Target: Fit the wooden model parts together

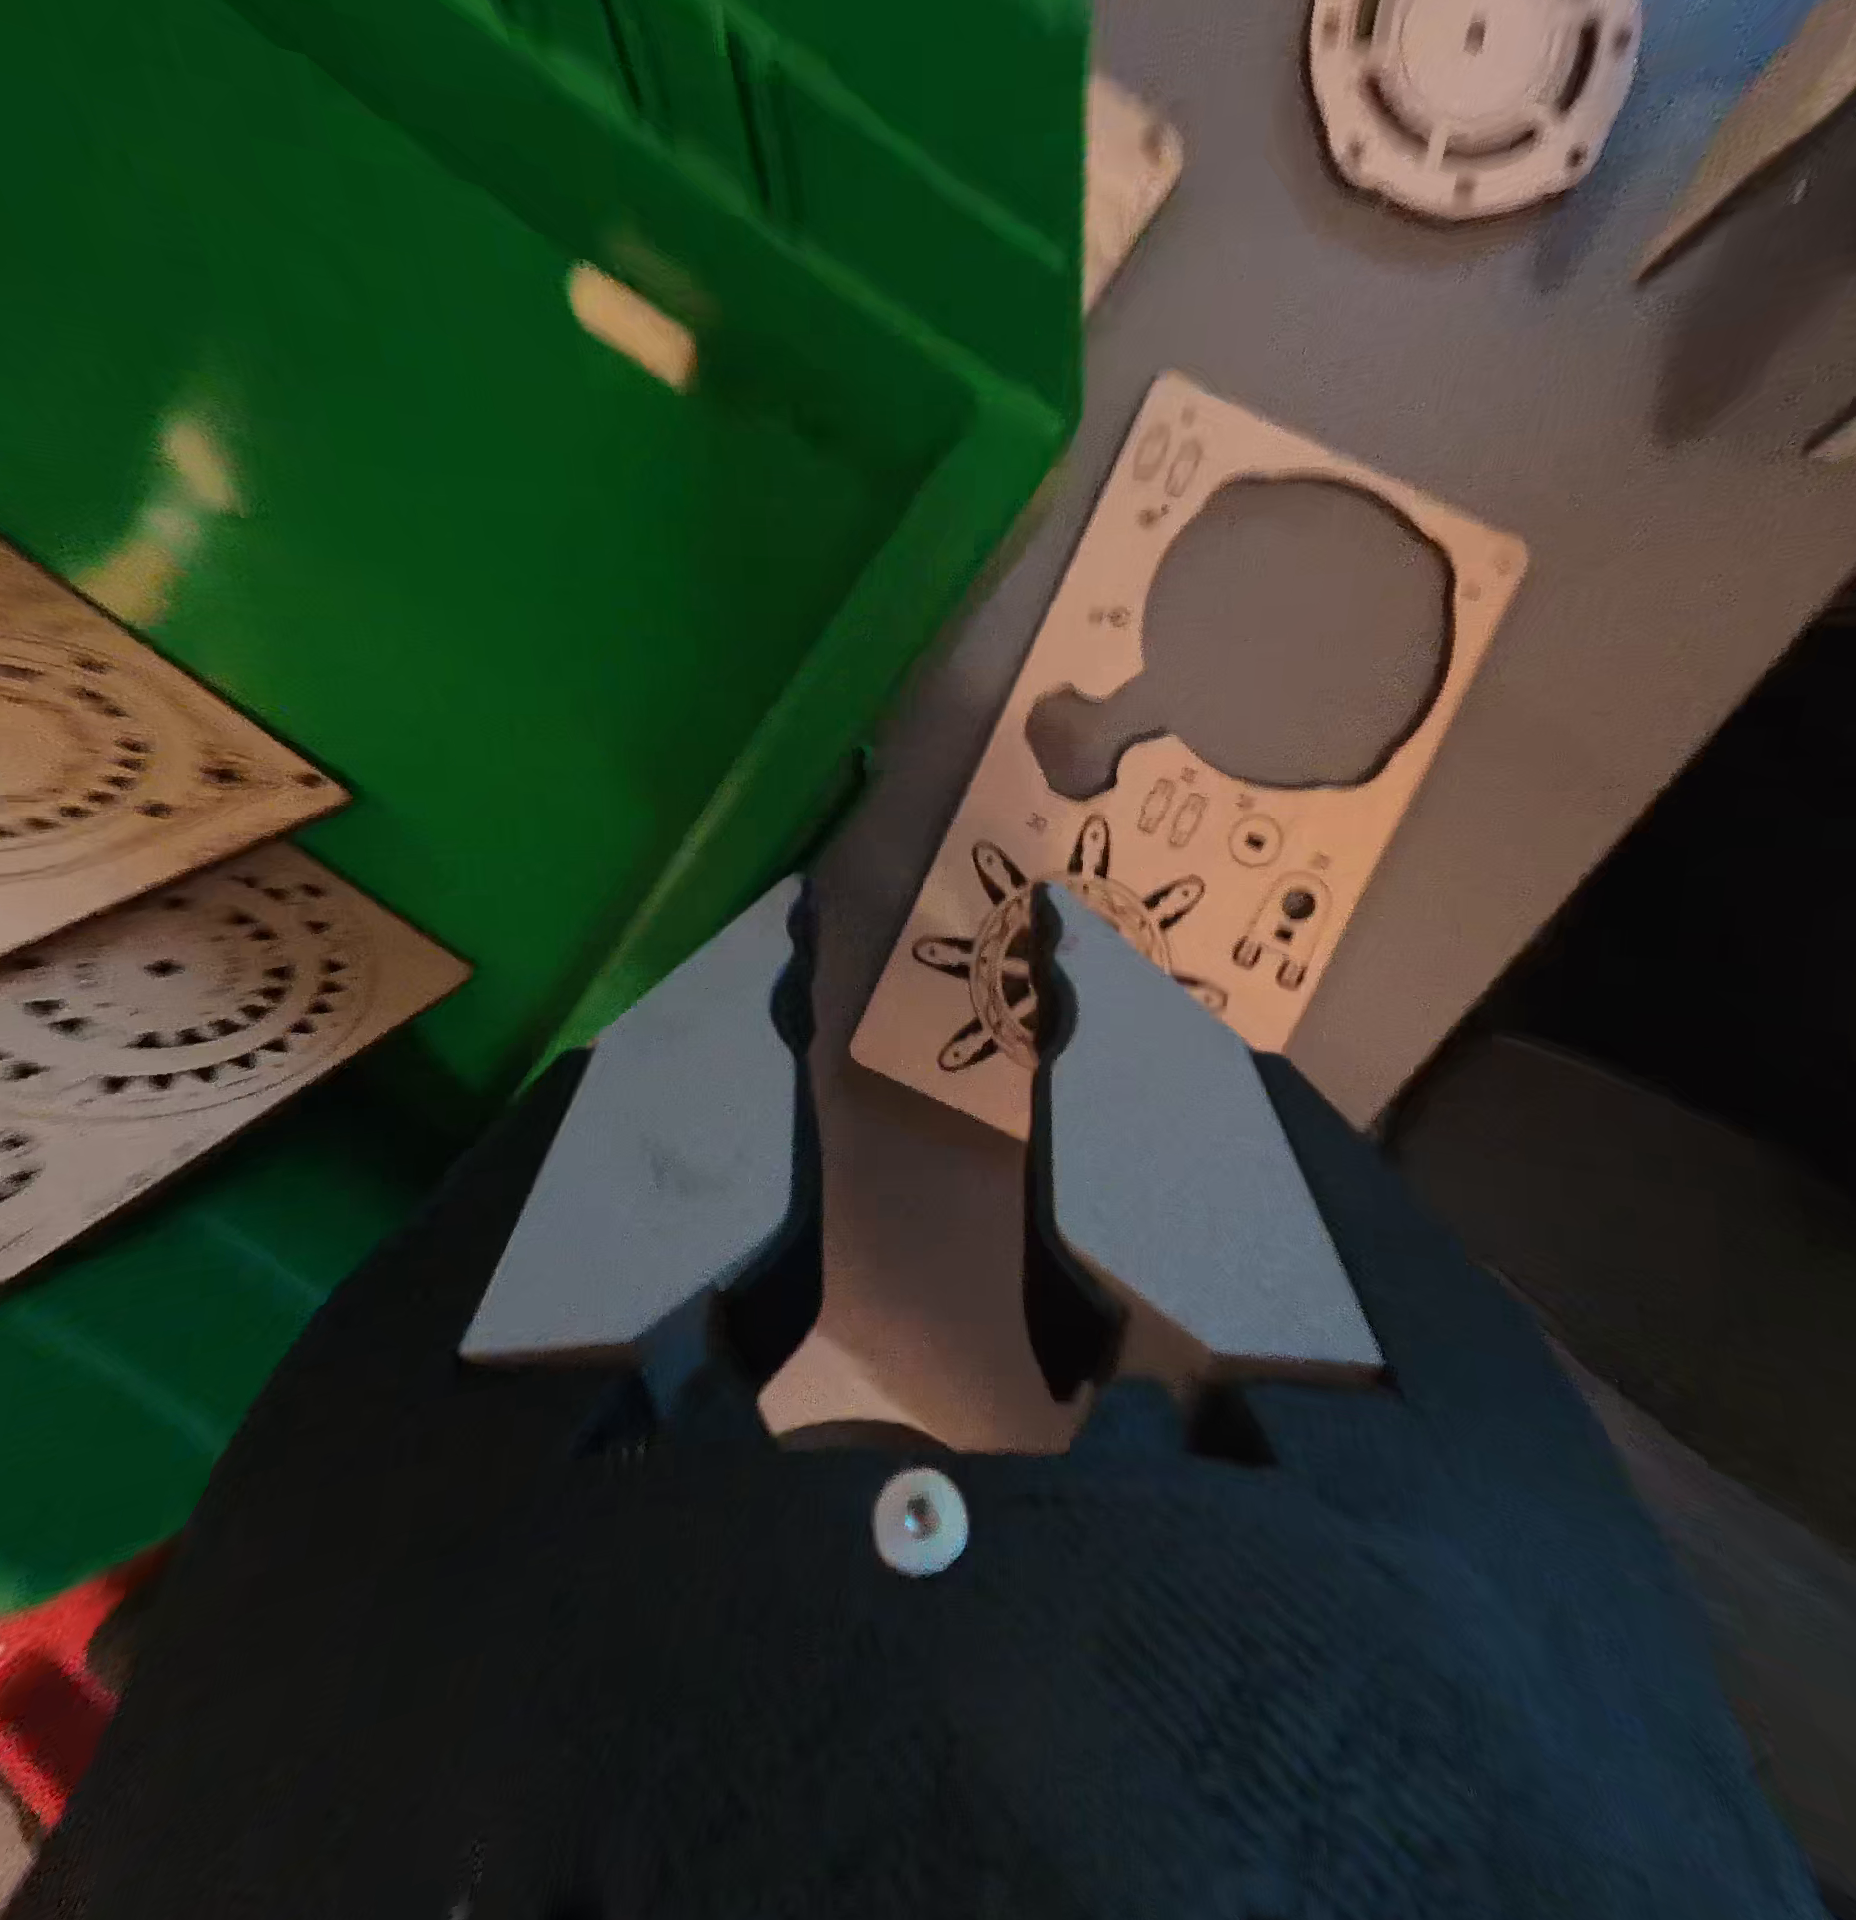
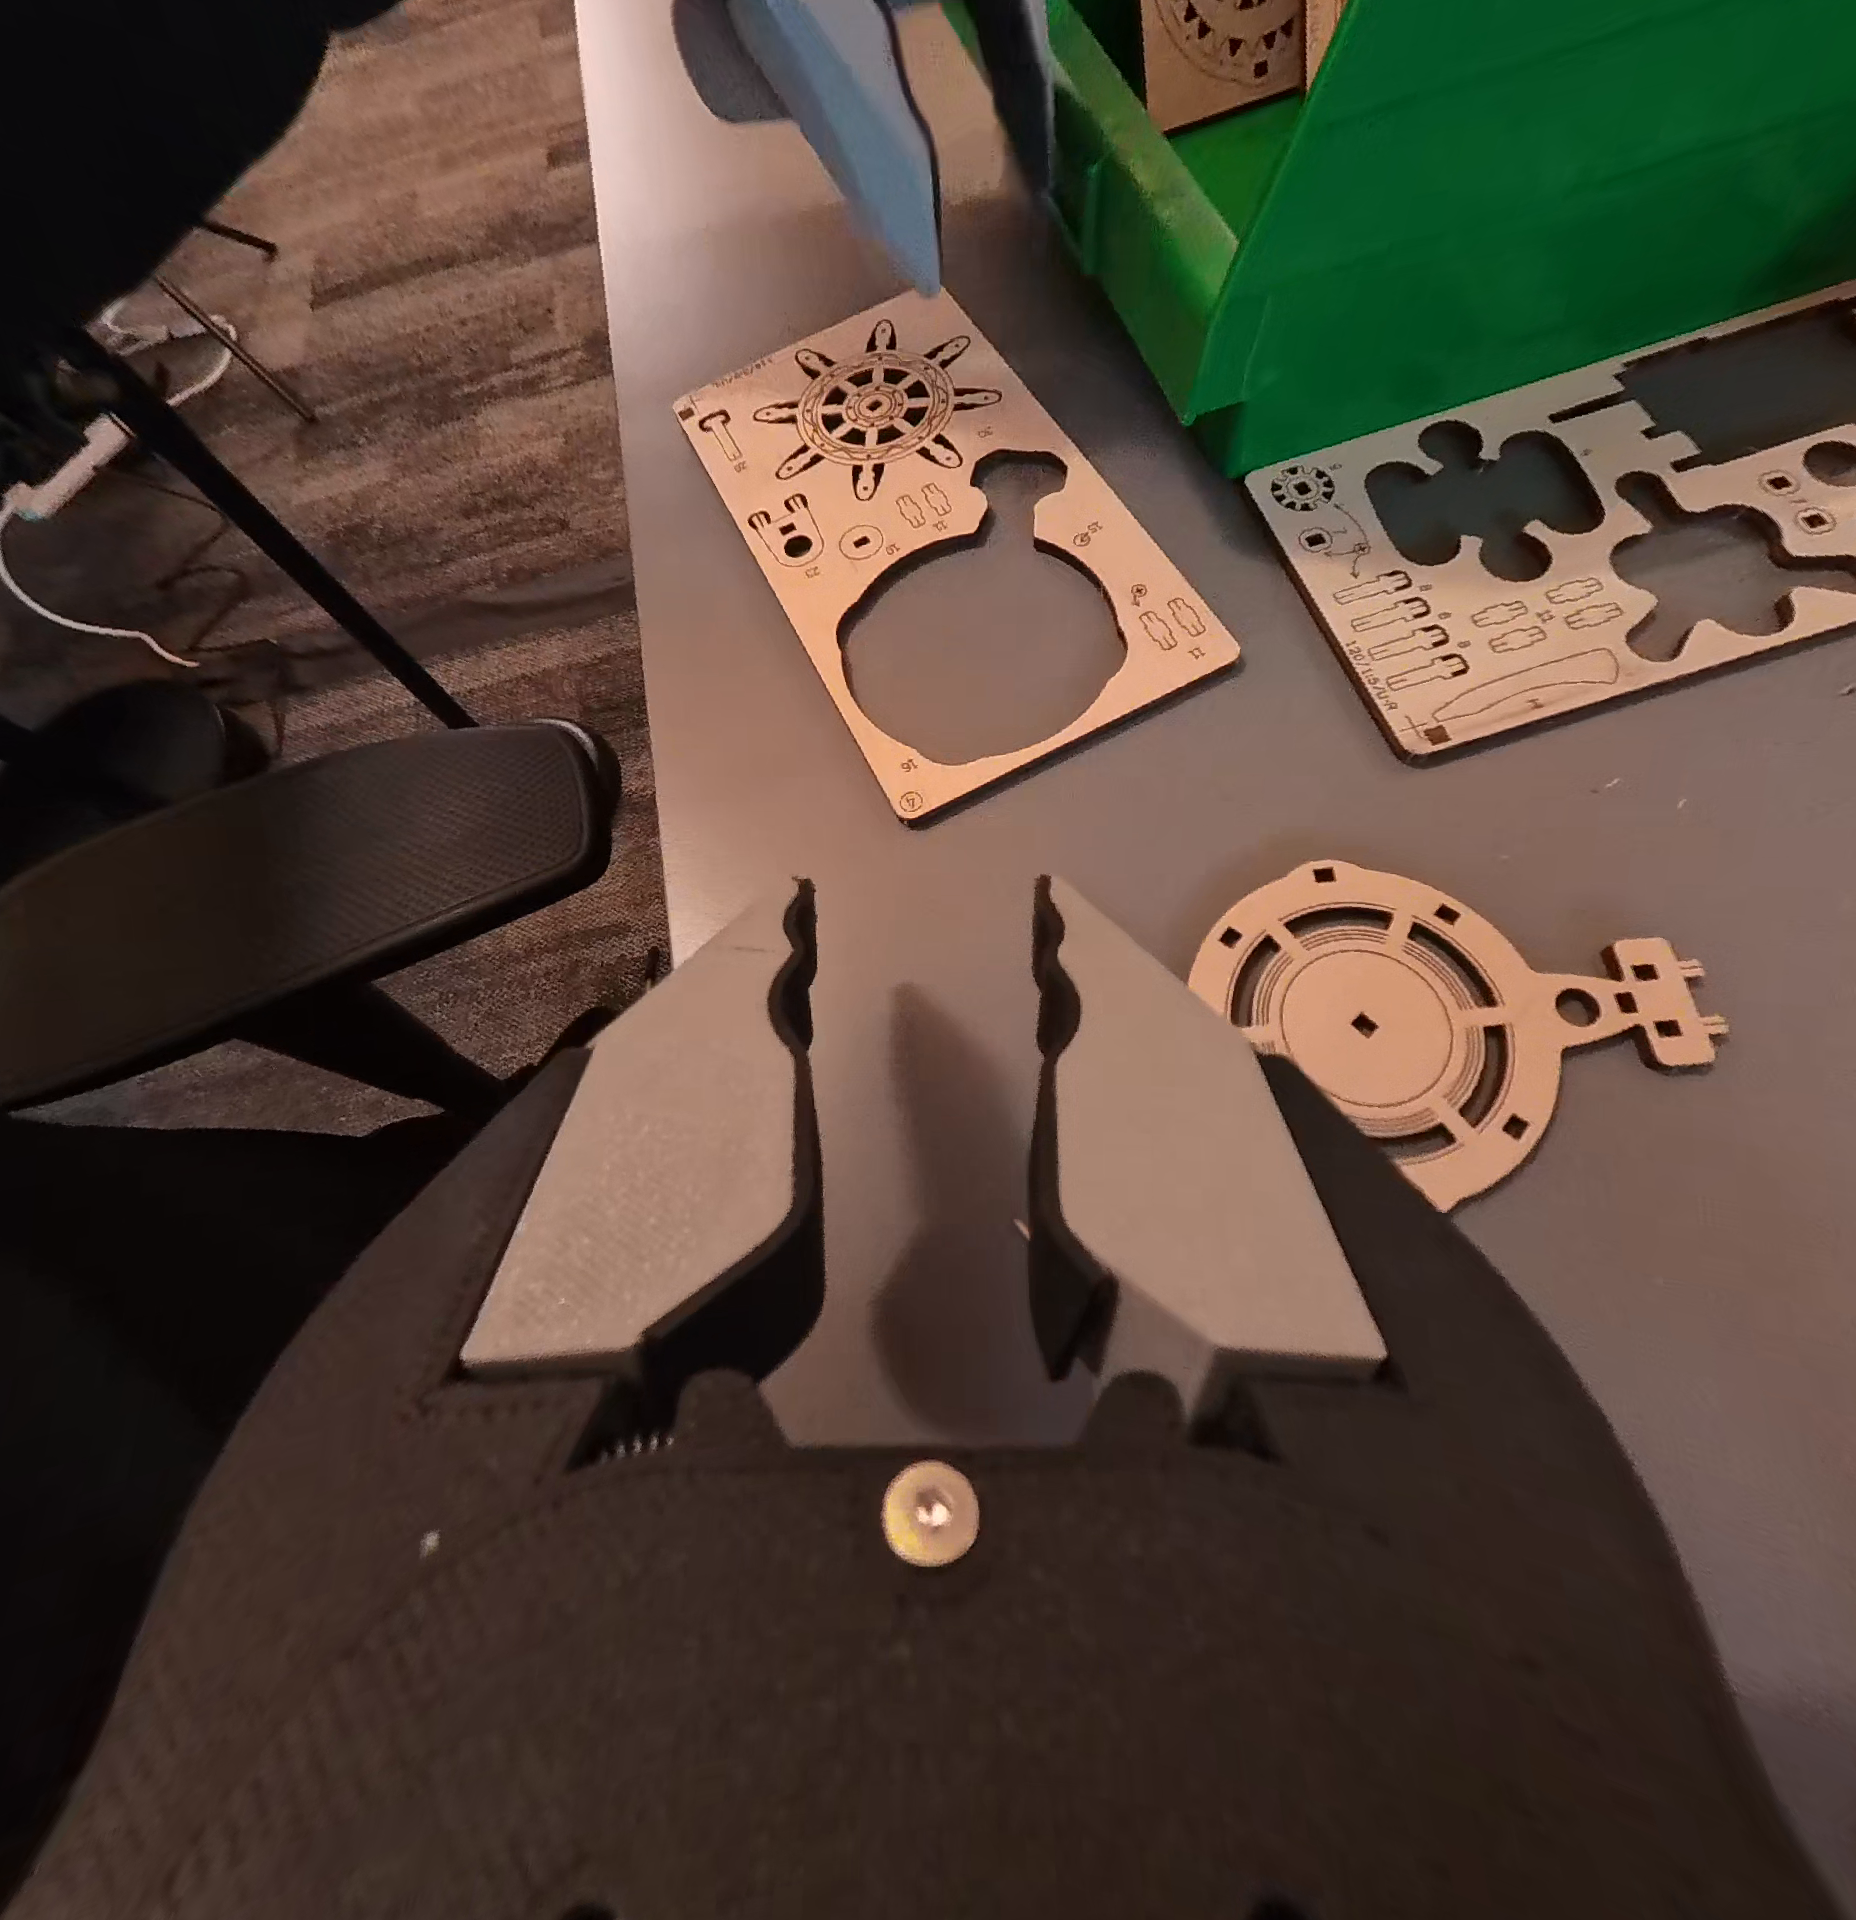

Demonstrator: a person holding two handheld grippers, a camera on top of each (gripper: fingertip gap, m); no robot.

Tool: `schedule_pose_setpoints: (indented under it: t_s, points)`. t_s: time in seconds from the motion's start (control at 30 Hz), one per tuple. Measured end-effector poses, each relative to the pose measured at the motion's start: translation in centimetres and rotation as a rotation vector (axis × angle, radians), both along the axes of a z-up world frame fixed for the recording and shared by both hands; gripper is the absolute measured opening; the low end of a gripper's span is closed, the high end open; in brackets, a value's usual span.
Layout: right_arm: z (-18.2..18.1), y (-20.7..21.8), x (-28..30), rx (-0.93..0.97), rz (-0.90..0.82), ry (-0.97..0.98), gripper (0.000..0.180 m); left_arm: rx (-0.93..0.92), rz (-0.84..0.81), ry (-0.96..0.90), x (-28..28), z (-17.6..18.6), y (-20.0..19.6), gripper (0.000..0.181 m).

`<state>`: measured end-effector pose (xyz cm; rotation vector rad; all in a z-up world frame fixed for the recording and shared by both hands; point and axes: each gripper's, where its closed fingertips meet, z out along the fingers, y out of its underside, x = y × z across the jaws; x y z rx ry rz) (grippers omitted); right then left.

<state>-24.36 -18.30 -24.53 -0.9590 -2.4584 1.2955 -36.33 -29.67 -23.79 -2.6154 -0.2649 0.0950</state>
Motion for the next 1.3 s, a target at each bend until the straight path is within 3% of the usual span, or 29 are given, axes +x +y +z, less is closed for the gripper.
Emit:
schedule_pose_setpoints:
  t_s: [0.17, 0.23, 0.27, 0.33, 0.5, 0.63, 0.73, 0.9, 1.0, 1.2, 1.3]
  points:
    - [0.0, -0.4, 0.1, -0.012, 0.015, 0.018, 0.038, 0.208, 0.072, 0.325, -0.8, 4.7, 2.9, 0.045]
    - [0.3, -0.2, 0.5, -0.023, 0.016, 0.02, 0.039, 0.148, 0.083, 0.382, -1.8, 4.1, 3.2, 0.056]
    - [0.5, 0.1, 0.6, -0.02, 0.013, 0.026, 0.039, 0.086, 0.101, 0.382, -2.5, 3.1, 2.9, 0.066]
    - [1.0, 1.1, 1.0, -0.003, -0.004, 0.053, 0.04, 0.012, 0.12, 0.355, -3.8, 1.3, 2.5, 0.065]
    - [1.8, 4.6, 2.0, 0.05, -0.059, 0.115, 0.04, 0.085, 0.193, 0.263, -6.5, 0.3, 2.6, 0.048]
    - [2.0, 6.4, 2.4, 0.049, -0.088, 0.121, 0.04, 0.043, 0.267, 0.289, -8.7, -0.7, 0.6, 0.053]
    - [1.9, 7.4, 2.4, 0.048, -0.109, 0.13, 0.04, 0.145, 0.297, 0.271, -7.4, 0.7, 0.8, 0.058]
    - [1.8, 8.4, 2.0, 0.033, -0.128, 0.123, 0.039, 0.322, 0.186, 0.22, -0.6, 3.7, 5.7, 0.057]
    - [2.1, 8.5, 1.8, 0.019, -0.132, 0.124, 0.039, 0.289, 0.097, 0.041, 3.1, 2.1, 9.8, 0.067]
    - [2.5, 8.8, 2.2, 0.001, -0.129, 0.126, 0.04, 0.155, 0.081, 0.018, 1.6, -0.1, 14.2, 0.071]
    - [2.3, 9.0, 2.5, 0.003, -0.124, 0.12, 0.04, 0.038, 0.199, 0.025, -0.5, -1.6, 14.4, 0.071]
